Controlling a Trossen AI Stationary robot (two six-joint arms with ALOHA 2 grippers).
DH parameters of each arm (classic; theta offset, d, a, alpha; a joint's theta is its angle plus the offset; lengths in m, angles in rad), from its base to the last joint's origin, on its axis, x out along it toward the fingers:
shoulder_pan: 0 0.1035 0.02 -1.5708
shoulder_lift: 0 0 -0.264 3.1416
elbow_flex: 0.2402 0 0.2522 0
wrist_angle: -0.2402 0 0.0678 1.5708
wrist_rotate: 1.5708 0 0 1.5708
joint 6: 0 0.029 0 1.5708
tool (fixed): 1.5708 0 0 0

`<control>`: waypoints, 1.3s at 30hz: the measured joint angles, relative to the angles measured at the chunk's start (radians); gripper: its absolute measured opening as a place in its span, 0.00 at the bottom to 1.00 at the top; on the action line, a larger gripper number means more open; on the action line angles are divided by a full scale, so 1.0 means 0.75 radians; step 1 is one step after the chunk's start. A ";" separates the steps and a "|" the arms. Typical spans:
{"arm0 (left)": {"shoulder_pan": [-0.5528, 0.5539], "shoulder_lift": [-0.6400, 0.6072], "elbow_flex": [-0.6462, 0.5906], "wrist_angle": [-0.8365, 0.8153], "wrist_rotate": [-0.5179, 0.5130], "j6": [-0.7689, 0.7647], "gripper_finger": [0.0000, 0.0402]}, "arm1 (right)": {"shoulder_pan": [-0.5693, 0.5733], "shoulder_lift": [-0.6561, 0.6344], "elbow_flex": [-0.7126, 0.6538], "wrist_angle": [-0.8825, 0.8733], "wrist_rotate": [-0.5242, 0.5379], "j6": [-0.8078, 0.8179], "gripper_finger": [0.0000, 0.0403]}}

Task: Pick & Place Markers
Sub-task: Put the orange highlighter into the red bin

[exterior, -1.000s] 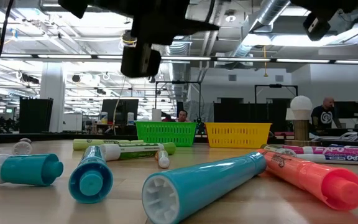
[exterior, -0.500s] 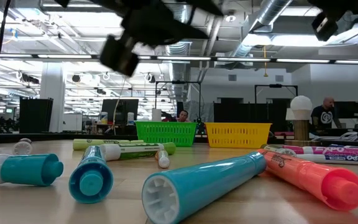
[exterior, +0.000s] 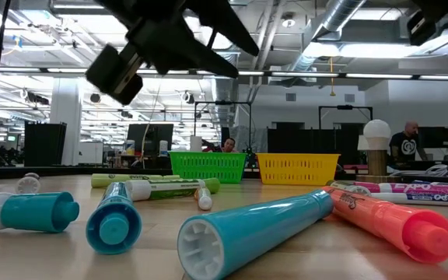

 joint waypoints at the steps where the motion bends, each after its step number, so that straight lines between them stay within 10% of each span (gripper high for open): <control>1: 0.006 0.001 0.026 -0.035 0.000 0.001 0.29 | 0.000 0.000 0.000 -0.008 0.008 0.000 0.18; 16: 0.030 0.174 0.348 -0.684 0.081 -0.147 0.29 | 0.000 0.003 0.000 -0.112 0.065 0.002 0.18; 39: 0.046 0.308 0.418 -0.861 0.222 -0.232 0.29 | 0.000 0.004 0.000 -0.162 0.063 0.001 0.18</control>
